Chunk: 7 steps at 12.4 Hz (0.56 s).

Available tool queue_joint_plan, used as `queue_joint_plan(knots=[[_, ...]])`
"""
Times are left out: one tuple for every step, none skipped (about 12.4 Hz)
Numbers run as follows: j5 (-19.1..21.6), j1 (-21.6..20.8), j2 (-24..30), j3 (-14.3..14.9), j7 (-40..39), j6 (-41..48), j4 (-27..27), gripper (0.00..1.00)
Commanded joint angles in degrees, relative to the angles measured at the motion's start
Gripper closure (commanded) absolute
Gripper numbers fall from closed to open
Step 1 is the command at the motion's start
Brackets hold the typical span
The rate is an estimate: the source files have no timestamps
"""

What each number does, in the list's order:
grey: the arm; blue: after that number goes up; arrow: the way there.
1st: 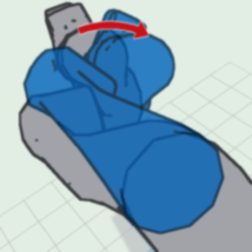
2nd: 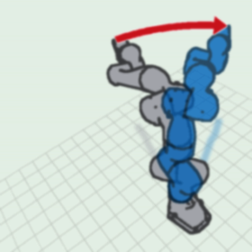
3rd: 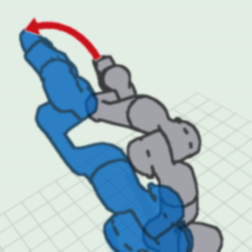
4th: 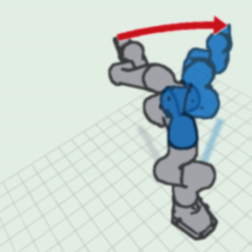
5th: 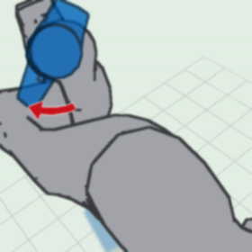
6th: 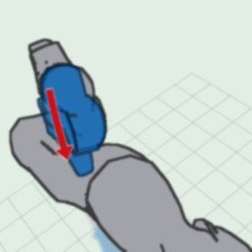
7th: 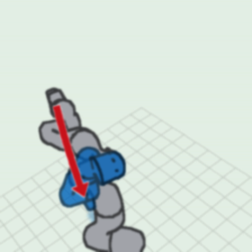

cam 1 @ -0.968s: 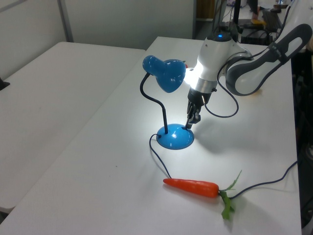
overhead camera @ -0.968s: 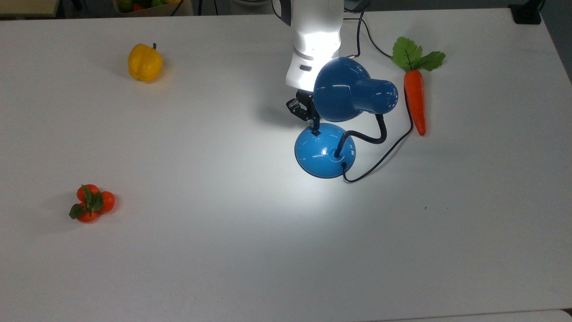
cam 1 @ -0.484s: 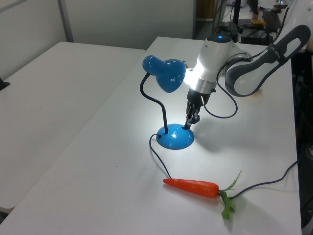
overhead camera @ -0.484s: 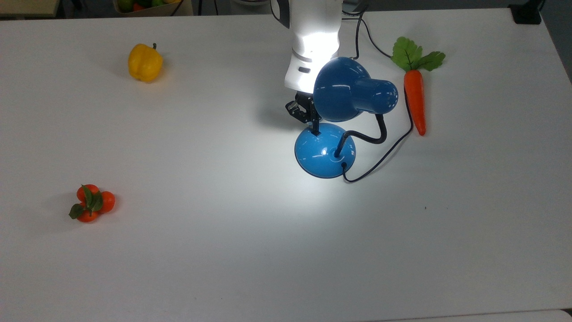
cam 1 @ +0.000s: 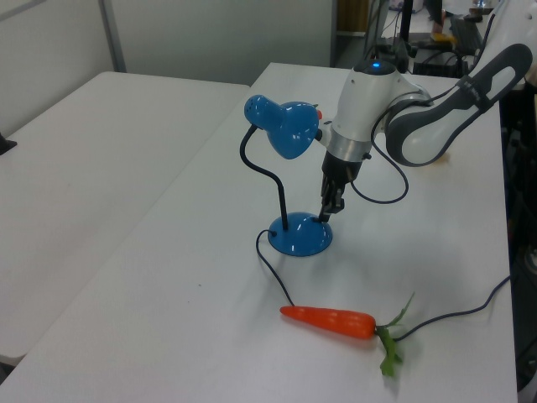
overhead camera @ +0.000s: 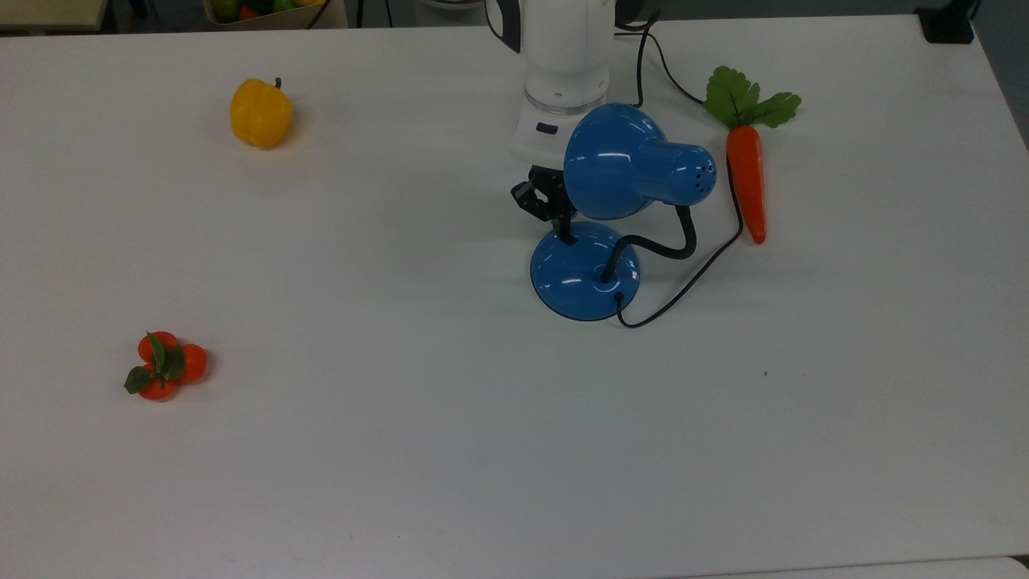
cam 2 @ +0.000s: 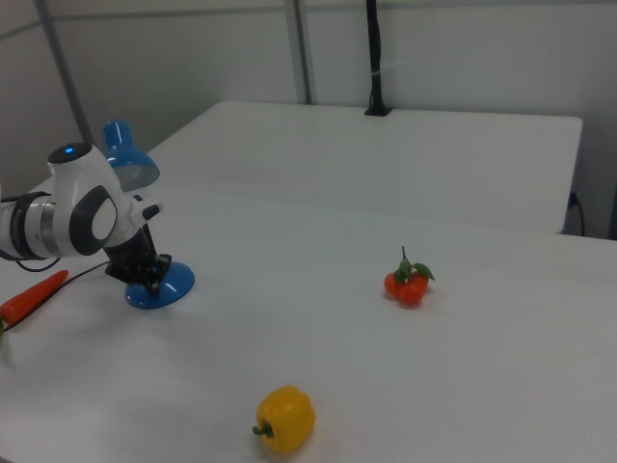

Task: Turn off lamp
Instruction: 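Lift the gripper up off the lamp base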

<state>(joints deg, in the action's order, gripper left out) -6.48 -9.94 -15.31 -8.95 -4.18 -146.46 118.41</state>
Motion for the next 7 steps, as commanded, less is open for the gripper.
queue_joint_plan(knots=[[-1.07,1.33,1.85,-0.36,-0.13,8.97,0.24,1.0],[-1.07,1.5,2.82,-0.28,-0.13,11.61,0.15,1.0],[-1.07,1.5,3.79,-0.19,-0.13,16.07,-1.33,1.0],[-1.34,1.59,4.23,-0.01,-0.04,20.81,-3.43,1.0],[-1.43,1.85,4.32,-0.01,-0.04,23.82,-5.1,1.0],[-1.43,2.38,4.5,-0.01,-0.04,24.72,-5.73,1.0],[-1.51,2.56,4.76,0.08,0.05,25.25,-5.91,1.0]])
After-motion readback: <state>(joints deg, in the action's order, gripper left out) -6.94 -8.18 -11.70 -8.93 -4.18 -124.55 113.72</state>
